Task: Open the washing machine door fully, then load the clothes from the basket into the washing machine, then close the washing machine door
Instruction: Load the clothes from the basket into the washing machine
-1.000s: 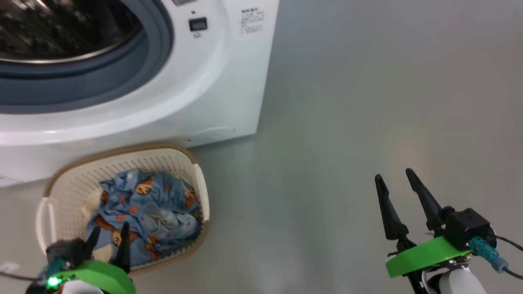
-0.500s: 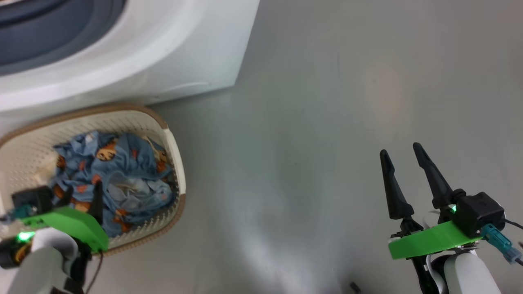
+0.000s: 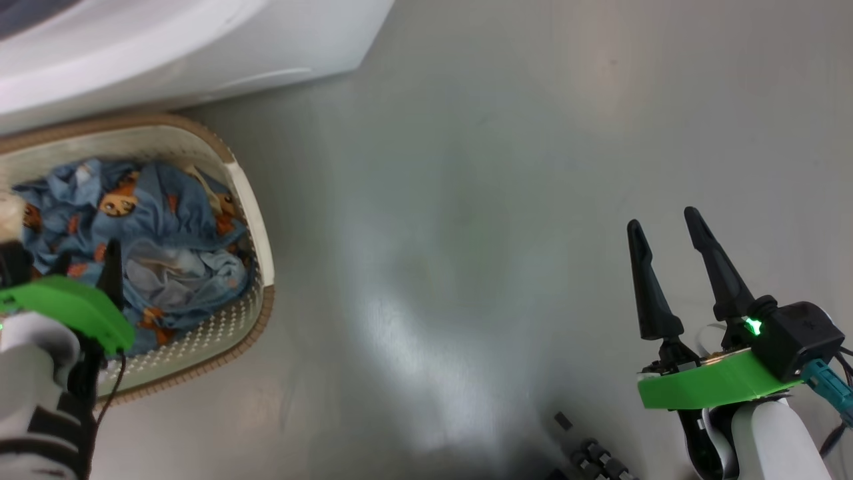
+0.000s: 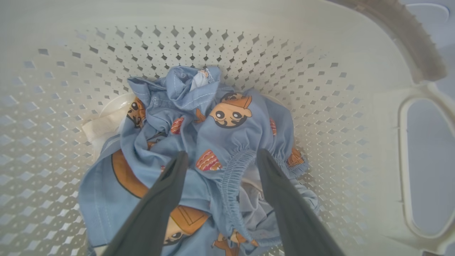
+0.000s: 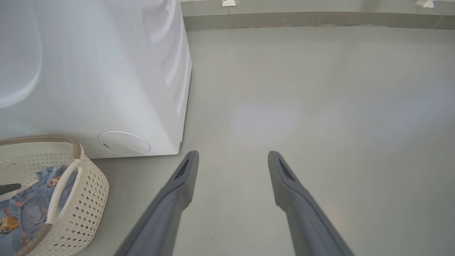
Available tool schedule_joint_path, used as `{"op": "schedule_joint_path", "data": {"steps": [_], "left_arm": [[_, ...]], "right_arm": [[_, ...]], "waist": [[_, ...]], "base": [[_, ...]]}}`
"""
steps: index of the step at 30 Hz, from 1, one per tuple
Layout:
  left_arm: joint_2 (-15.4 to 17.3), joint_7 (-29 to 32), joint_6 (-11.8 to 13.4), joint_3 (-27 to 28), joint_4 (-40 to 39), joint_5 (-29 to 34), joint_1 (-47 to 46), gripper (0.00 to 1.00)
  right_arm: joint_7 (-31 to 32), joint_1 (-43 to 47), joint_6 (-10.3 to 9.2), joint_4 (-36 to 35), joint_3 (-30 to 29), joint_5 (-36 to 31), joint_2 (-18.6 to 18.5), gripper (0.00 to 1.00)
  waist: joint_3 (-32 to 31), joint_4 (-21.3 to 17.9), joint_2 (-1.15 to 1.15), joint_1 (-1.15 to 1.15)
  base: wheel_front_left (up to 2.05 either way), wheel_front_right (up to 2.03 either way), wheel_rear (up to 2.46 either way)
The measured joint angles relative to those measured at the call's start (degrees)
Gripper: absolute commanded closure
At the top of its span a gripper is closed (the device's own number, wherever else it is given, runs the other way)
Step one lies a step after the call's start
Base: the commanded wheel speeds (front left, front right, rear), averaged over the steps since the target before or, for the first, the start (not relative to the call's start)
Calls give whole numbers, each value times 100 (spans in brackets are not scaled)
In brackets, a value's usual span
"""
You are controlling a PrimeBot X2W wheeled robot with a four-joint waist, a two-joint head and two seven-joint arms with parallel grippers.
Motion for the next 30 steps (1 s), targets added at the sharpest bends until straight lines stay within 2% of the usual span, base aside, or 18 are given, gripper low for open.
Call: {"op": "schedule_joint_path", "data": {"steps": [13, 20, 30], "left_arm": [[44, 453, -33, -655, 46, -442, -724, 0], [159, 553, -33, -975, 38, -708, -857, 0], [-26, 679, -33, -1641, -99, -1020, -1077, 0]], "right_arm": [[-8, 1, 0, -332, -74, -5, 5, 0], [-9, 2, 0, -396, -97, -5, 8, 0], [-23, 111, 0, -503, -135, -8, 9, 0]], "waist": [[769, -21, 0, 0], [948, 26, 0, 0], [1079, 67, 0, -1]], "base": [[0, 0, 0], [0, 0, 0], [0, 0, 0]]}}
